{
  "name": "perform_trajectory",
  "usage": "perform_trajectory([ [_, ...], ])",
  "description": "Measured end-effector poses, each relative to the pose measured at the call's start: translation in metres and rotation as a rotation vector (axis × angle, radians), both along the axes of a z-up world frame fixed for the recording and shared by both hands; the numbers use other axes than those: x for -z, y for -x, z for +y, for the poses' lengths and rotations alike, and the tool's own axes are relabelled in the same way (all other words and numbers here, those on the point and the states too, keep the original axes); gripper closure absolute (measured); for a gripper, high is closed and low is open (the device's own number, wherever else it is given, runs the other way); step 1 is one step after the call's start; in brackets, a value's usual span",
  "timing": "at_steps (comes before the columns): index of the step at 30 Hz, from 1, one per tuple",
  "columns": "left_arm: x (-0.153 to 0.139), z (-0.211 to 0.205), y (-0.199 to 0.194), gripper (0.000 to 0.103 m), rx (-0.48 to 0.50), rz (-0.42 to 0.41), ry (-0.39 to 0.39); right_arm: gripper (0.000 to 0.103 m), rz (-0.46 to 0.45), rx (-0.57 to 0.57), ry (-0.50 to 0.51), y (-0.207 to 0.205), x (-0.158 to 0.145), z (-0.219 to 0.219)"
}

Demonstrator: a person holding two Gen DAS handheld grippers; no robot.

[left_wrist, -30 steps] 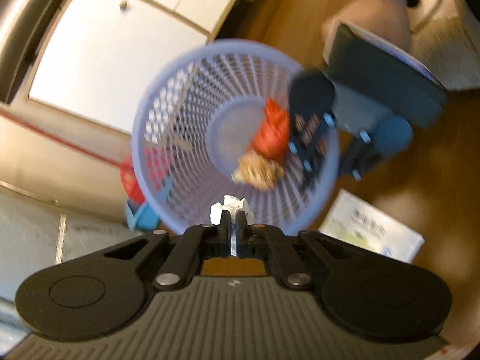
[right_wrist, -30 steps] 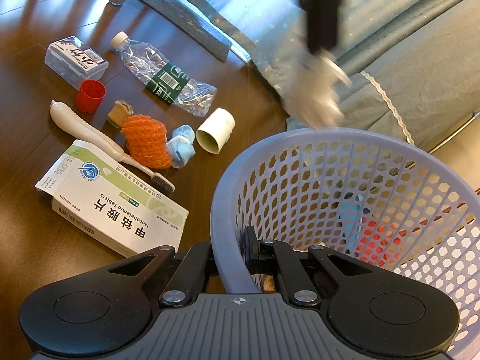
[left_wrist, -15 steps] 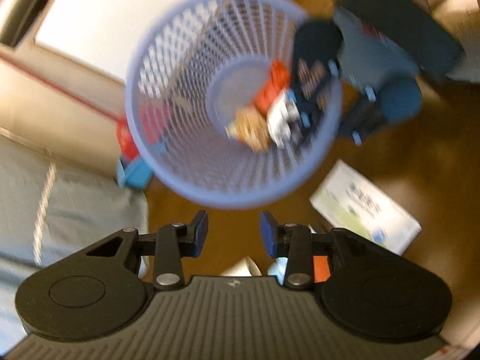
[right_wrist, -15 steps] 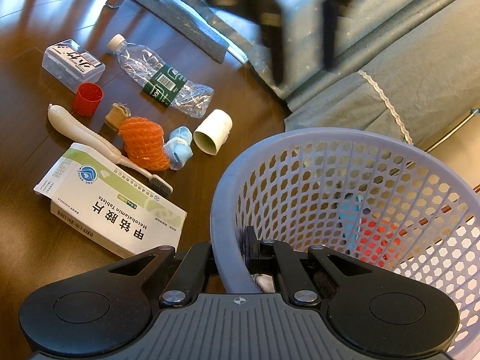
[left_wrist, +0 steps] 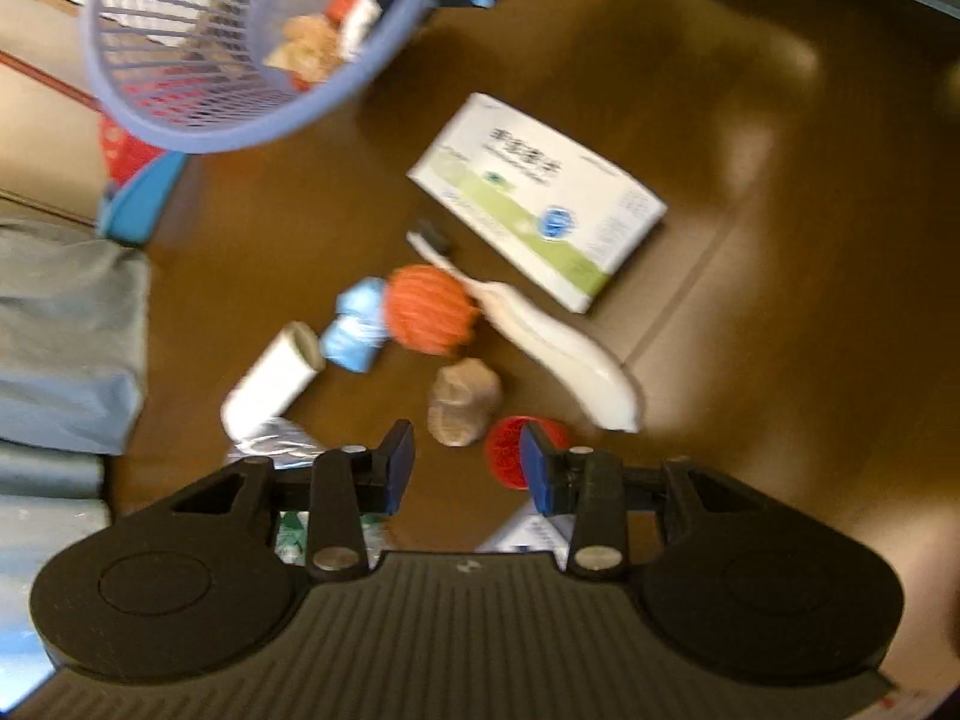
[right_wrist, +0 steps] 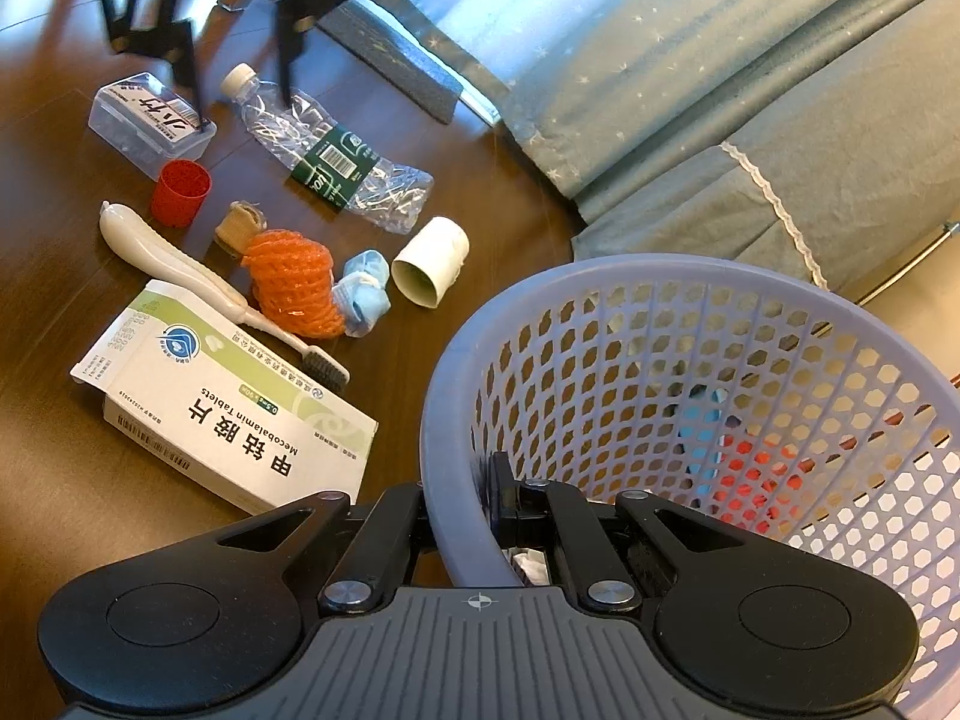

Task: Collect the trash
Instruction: 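Lower the open left tool onto the small red cup and close it, then carry the red cup over the wastebasket and open the left tool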

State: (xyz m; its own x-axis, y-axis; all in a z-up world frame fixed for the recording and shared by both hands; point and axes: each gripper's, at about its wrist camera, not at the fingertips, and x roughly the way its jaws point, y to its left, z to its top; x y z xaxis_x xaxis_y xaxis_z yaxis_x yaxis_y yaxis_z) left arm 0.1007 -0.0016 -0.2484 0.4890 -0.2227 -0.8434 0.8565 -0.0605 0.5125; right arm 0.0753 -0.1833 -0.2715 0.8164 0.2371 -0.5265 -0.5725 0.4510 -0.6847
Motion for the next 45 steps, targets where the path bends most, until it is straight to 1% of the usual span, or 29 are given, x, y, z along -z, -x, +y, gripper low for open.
perform_trajectory([
  [1,0.001,-0.001,0.001,0.063,0.01,0.019,-0.01,0.102,0.001,0.0,0.001,0.0,0.0,0.0],
  [2,0.003,-0.001,0.001,0.057,0.017,0.035,-0.019,0.102,0.0,0.0,0.001,0.0,0.0,0.0],
  [3,0.005,0.0,0.001,0.055,0.019,0.054,-0.029,0.102,0.0,-0.001,0.002,0.0,0.001,0.0],
  [8,0.01,-0.003,-0.014,0.05,0.015,0.142,-0.043,0.102,0.001,-0.001,0.004,0.001,0.001,0.001],
  [12,0.014,-0.005,-0.027,0.05,0.009,0.2,-0.049,0.102,-0.003,-0.003,0.007,0.001,0.003,0.001],
  [16,0.02,-0.008,-0.039,0.052,-0.006,0.229,-0.071,0.102,-0.002,-0.002,0.008,0.002,0.003,0.001],
  [18,0.023,-0.008,-0.042,0.057,-0.012,0.243,-0.086,0.102,-0.003,-0.002,0.007,0.002,0.003,0.001],
  [20,0.025,-0.007,-0.044,0.059,-0.018,0.245,-0.094,0.102,-0.003,-0.002,0.008,0.002,0.003,0.001],
  [26,0.024,-0.008,-0.045,0.063,-0.037,0.26,-0.085,0.102,-0.001,-0.003,0.01,0.002,0.003,0.001],
  [28,0.025,-0.008,-0.046,0.068,-0.047,0.262,-0.087,0.102,-0.002,-0.002,0.01,0.002,0.003,0.001],
  [29,0.025,-0.008,-0.046,0.074,-0.054,0.263,-0.084,0.102,-0.002,-0.002,0.01,0.002,0.003,0.001],
  [33,0.022,-0.009,-0.046,0.074,-0.068,0.27,-0.08,0.102,-0.002,-0.003,0.011,0.002,0.003,0.001],
  [37,0.016,-0.011,-0.042,0.074,-0.046,0.24,-0.088,0.102,-0.002,-0.003,0.012,0.002,0.003,0.001],
  [45,-0.024,-0.019,-0.04,0.074,-0.019,0.137,-0.028,0.102,-0.002,-0.001,0.012,0.002,0.003,0.001],
])
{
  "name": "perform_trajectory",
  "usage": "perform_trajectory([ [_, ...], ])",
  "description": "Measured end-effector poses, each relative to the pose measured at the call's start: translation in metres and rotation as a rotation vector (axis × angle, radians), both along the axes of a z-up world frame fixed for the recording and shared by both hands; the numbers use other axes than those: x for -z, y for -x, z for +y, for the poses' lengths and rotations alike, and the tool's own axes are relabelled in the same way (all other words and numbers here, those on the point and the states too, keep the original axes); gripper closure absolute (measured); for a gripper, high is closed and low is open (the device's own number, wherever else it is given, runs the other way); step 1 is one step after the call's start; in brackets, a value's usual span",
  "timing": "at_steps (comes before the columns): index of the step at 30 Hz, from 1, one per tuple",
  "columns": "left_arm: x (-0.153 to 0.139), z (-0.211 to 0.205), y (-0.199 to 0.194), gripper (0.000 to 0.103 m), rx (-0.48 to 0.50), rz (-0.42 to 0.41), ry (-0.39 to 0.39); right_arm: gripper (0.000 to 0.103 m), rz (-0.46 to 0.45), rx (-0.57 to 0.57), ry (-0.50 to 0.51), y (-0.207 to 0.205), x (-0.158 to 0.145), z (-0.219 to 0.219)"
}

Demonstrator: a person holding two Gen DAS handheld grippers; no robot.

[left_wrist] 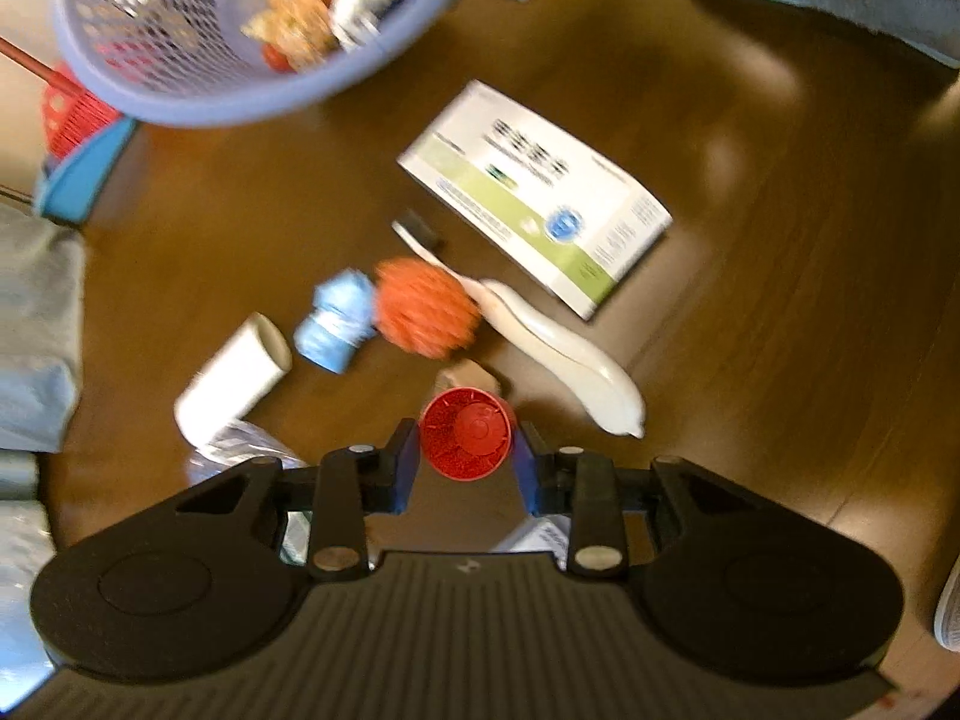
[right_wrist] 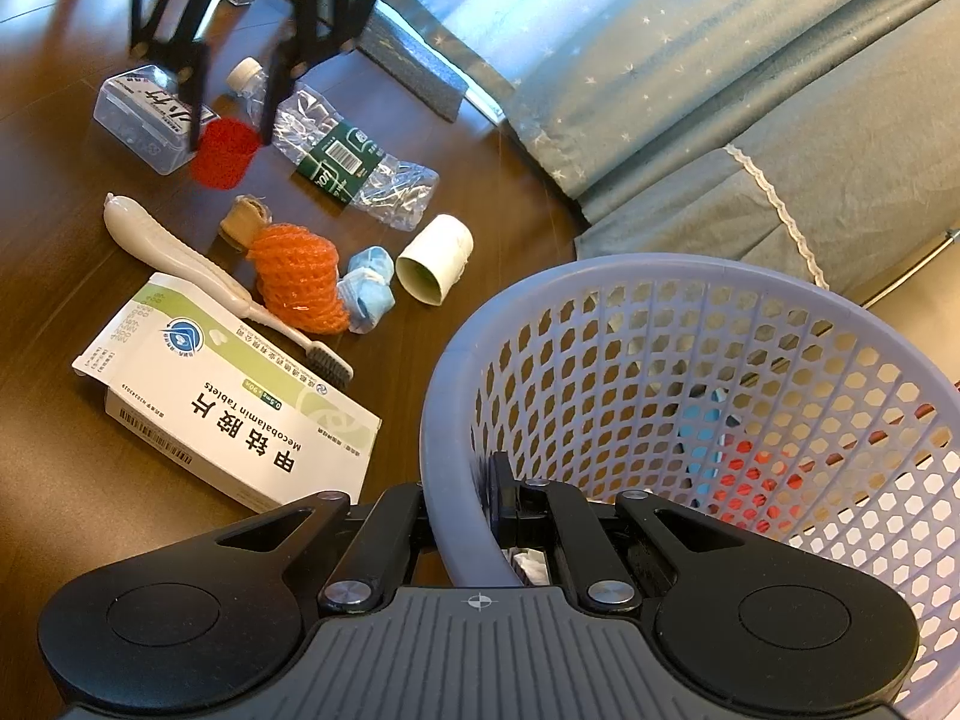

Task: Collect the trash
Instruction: 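Carry the red cup over the wastebasket and open the left tool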

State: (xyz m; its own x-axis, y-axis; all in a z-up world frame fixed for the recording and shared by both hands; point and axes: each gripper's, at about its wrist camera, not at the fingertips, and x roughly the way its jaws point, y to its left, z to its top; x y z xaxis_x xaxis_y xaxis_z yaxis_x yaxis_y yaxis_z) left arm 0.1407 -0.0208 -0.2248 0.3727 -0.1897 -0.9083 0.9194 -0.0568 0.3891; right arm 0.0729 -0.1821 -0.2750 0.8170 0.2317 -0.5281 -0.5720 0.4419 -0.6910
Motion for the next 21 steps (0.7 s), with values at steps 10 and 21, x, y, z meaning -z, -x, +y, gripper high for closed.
perform_trajectory([
  [10,-0.057,-0.028,0.008,0.074,0.033,-0.112,0.13,0.102,0.0,0.001,0.0,0.0,0.0,0.0],
  [21,-0.094,-0.099,0.013,0.074,0.177,-0.253,0.247,0.102,0.001,0.003,0.0,0.001,0.0,0.0],
])
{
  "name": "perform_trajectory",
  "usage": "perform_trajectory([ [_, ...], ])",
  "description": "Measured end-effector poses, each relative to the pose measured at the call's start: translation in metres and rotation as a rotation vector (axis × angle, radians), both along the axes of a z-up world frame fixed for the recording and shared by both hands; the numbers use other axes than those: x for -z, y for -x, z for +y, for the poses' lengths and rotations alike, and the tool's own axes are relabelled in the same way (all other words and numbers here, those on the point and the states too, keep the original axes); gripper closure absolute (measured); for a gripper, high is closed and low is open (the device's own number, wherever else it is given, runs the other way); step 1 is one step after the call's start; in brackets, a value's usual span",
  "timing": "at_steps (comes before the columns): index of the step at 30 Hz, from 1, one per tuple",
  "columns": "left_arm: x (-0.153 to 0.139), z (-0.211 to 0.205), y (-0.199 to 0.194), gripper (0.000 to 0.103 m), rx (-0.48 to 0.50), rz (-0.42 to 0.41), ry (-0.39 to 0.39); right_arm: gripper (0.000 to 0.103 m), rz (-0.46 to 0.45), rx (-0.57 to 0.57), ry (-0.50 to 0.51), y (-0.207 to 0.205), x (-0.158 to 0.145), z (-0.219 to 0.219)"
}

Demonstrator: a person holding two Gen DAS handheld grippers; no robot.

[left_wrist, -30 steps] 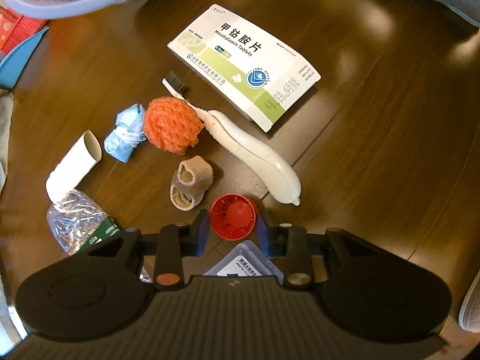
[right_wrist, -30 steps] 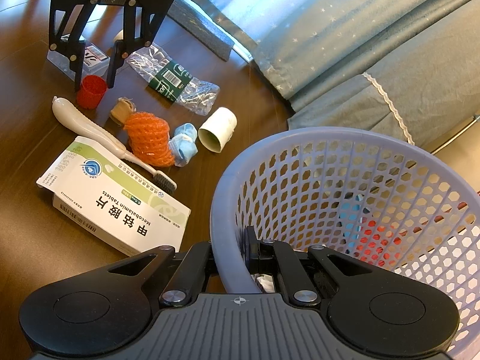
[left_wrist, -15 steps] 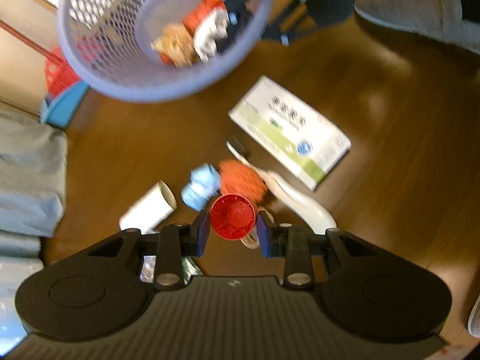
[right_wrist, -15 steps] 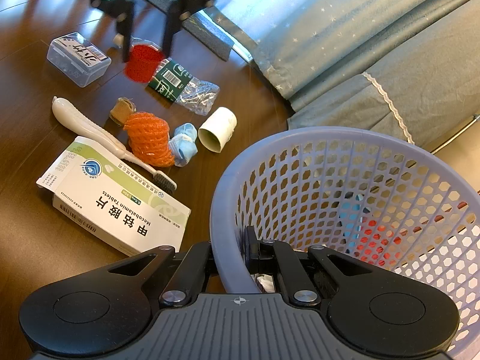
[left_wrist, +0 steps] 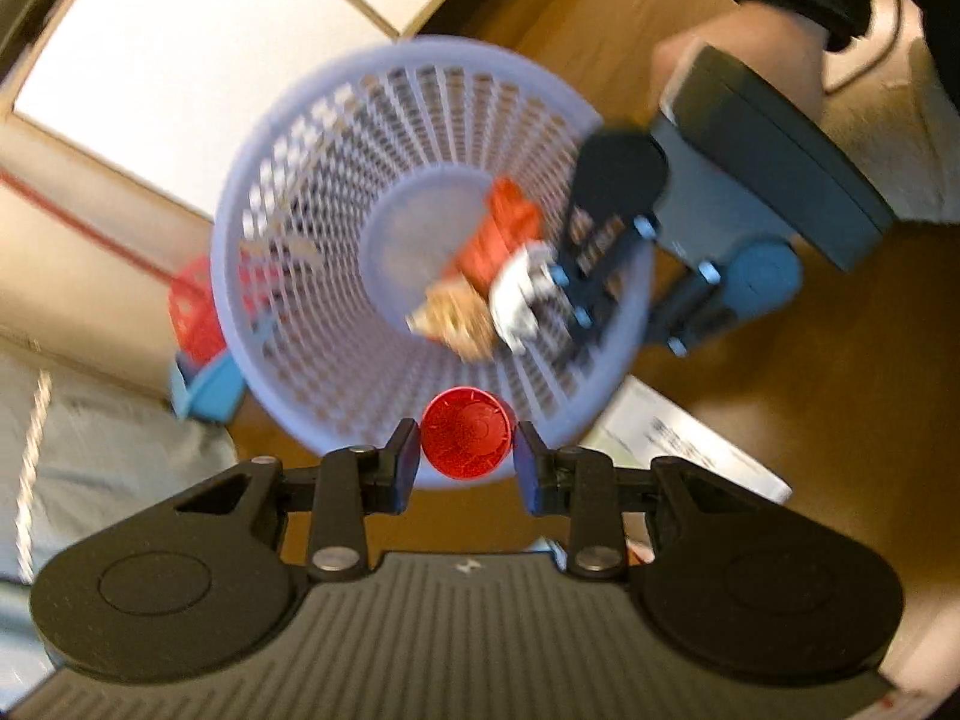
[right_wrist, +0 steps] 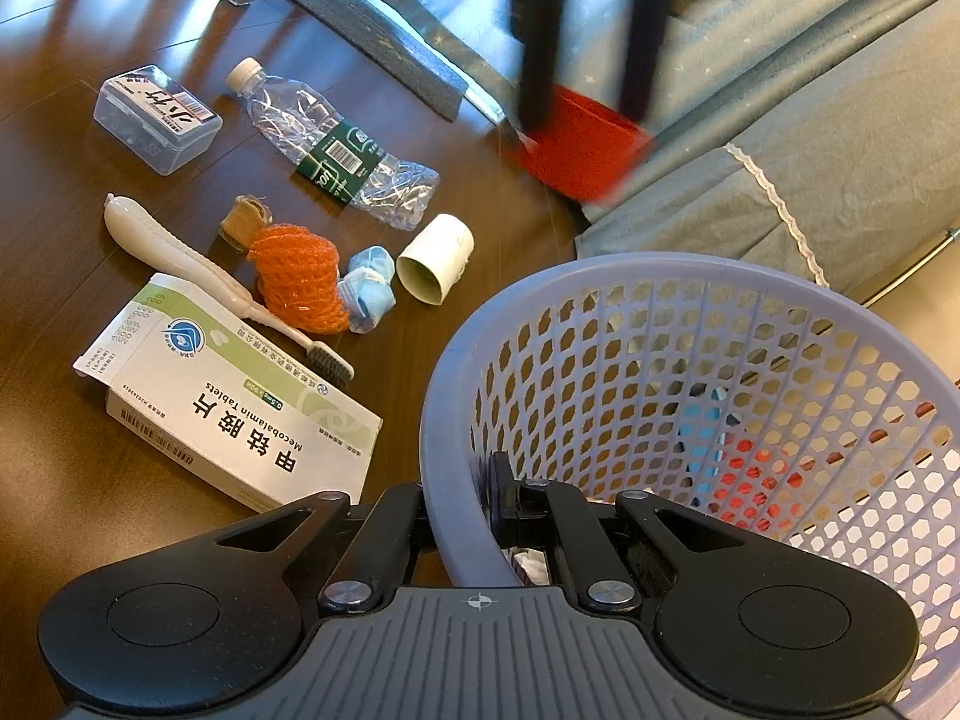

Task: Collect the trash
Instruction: 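Carry the red cup over the wastebasket and open the left tool, then grasp the tan fabric toe pad with the left tool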

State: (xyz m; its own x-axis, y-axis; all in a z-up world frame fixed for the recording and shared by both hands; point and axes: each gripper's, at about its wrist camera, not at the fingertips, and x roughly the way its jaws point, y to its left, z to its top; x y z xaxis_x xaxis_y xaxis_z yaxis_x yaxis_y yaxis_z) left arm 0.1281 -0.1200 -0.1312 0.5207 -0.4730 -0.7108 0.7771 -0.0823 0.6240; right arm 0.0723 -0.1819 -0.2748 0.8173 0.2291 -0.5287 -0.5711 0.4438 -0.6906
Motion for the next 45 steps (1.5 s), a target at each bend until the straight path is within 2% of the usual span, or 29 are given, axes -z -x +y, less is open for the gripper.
perform_trajectory([
  [2,0.001,-0.015,-0.002,0.071,0.019,-0.046,0.022,0.102,0.0,0.001,-0.001,0.0,0.0,0.0],
  [3,0.002,-0.021,-0.003,0.058,0.021,-0.074,0.039,0.102,0.0,0.001,-0.001,0.0,0.0,0.0],
  [5,0.002,-0.029,-0.007,0.049,0.018,-0.095,0.06,0.102,0.0,0.002,-0.003,0.0,0.0,0.0],
  [9,-0.001,-0.023,-0.016,0.049,-0.032,-0.087,0.072,0.102,0.0,0.007,-0.01,0.0,-0.001,0.0],
  [16,0.014,0.034,-0.023,0.049,-0.172,-0.045,0.016,0.102,-0.001,0.008,-0.012,0.0,-0.002,0.001],
  [22,0.034,0.095,-0.032,0.049,-0.336,0.03,-0.031,0.102,0.0,0.008,-0.008,-0.001,-0.002,0.002],
  [26,0.043,0.127,-0.029,0.049,-0.447,0.115,-0.022,0.102,0.001,0.005,-0.001,0.0,-0.001,0.002],
  [28,0.051,0.131,-0.027,0.049,-0.471,0.157,-0.017,0.102,0.001,0.005,0.001,0.001,-0.001,0.002],
  [30,0.06,0.129,-0.022,0.049,-0.462,0.18,-0.03,0.102,0.001,0.005,0.003,0.002,-0.001,0.002],
  [34,0.088,0.116,-0.015,0.05,-0.383,0.191,-0.093,0.102,0.002,0.004,0.007,0.002,0.0,0.002],
  [38,0.114,0.103,-0.012,0.057,-0.294,0.2,-0.167,0.102,0.002,0.002,0.011,0.002,0.0,0.002],
  [45,0.135,0.092,-0.013,0.063,-0.212,0.179,-0.215,0.102,0.003,0.003,0.011,0.003,0.0,0.002],
])
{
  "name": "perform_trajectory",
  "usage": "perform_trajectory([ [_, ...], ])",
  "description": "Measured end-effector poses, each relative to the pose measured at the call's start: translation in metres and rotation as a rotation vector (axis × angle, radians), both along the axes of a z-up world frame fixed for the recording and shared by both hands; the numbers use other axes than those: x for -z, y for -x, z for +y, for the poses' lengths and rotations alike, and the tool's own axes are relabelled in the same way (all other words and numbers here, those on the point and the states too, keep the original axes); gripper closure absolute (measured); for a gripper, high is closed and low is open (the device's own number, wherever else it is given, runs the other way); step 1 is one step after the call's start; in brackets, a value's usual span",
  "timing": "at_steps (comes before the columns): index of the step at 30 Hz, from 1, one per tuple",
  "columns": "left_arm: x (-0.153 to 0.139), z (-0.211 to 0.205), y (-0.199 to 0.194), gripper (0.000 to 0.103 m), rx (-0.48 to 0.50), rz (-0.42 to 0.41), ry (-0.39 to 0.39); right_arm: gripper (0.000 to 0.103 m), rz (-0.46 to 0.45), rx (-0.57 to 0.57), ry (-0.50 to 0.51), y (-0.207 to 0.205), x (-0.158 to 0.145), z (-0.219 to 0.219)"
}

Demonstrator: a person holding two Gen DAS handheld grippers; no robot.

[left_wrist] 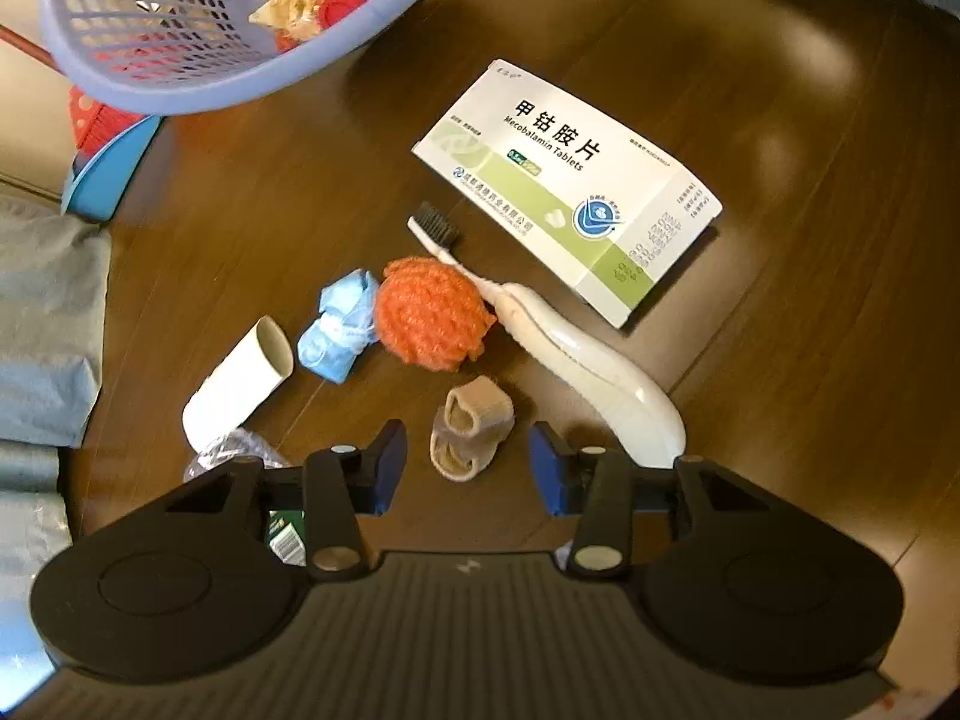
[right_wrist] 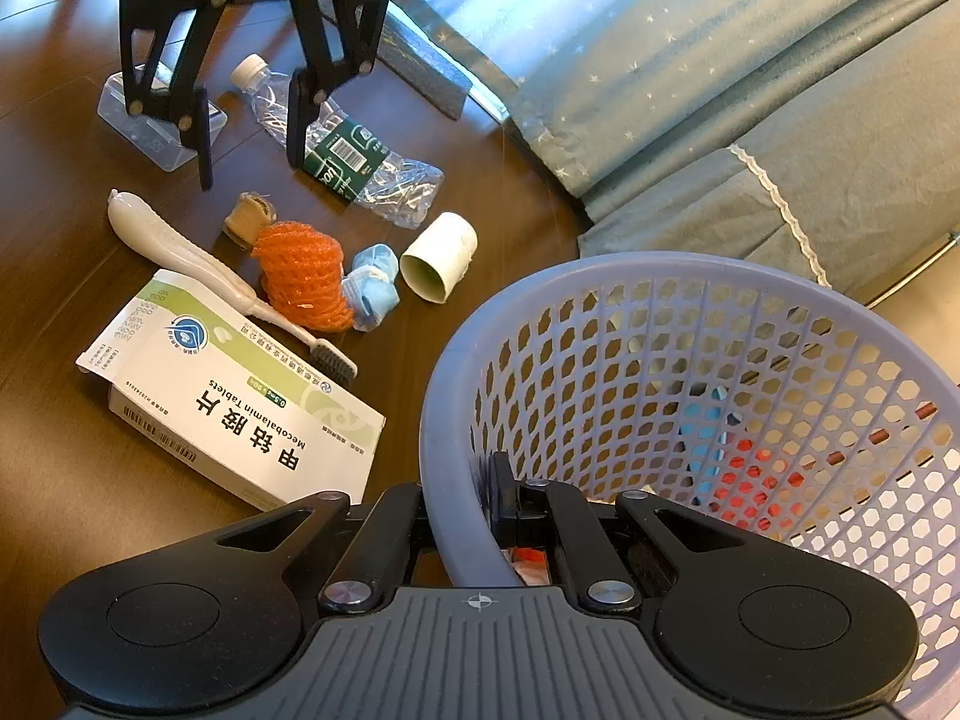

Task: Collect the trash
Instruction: 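Grasp the tan fabric toe pad with the left tool, then carry the tan pad over the wastebasket and open the left tool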

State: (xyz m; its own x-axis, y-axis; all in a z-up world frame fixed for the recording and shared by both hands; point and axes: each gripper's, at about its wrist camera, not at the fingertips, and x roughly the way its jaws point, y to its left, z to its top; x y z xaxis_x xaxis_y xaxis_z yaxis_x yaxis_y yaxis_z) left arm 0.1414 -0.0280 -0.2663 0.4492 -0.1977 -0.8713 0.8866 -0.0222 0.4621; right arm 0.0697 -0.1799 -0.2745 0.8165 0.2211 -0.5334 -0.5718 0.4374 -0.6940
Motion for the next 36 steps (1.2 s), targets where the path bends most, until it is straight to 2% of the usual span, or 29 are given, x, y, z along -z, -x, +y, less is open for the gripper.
perform_trajectory([
  [7,0.006,-0.011,-0.007,0.065,0.027,0.008,-0.02,0.102,0.0,0.002,-0.002,0.0,0.0,0.0],
  [11,0.012,-0.016,-0.011,0.077,0.035,0.026,-0.055,0.102,0.001,0.003,-0.001,0.001,0.0,0.0],
  [16,0.01,-0.013,-0.009,0.084,0.051,0.006,-0.066,0.102,0.0,0.004,-0.002,0.001,0.0,0.0],
  [17,0.009,-0.012,-0.008,0.089,0.054,0.002,-0.069,0.102,0.001,0.004,-0.002,0.001,0.0,0.0],
  [19,0.004,-0.009,-0.007,0.089,0.063,-0.01,-0.07,0.102,0.0,0.005,-0.003,0.001,0.0,0.0],
  [27,-0.027,-0.006,0.0,0.09,0.094,-0.078,-0.037,0.102,0.0,0.007,-0.004,0.002,0.0,0.0],
  [36,-0.1,-0.031,0.013,0.09,0.188,-0.215,0.086,0.102,0.001,0.008,-0.003,0.002,0.0,0.0],
])
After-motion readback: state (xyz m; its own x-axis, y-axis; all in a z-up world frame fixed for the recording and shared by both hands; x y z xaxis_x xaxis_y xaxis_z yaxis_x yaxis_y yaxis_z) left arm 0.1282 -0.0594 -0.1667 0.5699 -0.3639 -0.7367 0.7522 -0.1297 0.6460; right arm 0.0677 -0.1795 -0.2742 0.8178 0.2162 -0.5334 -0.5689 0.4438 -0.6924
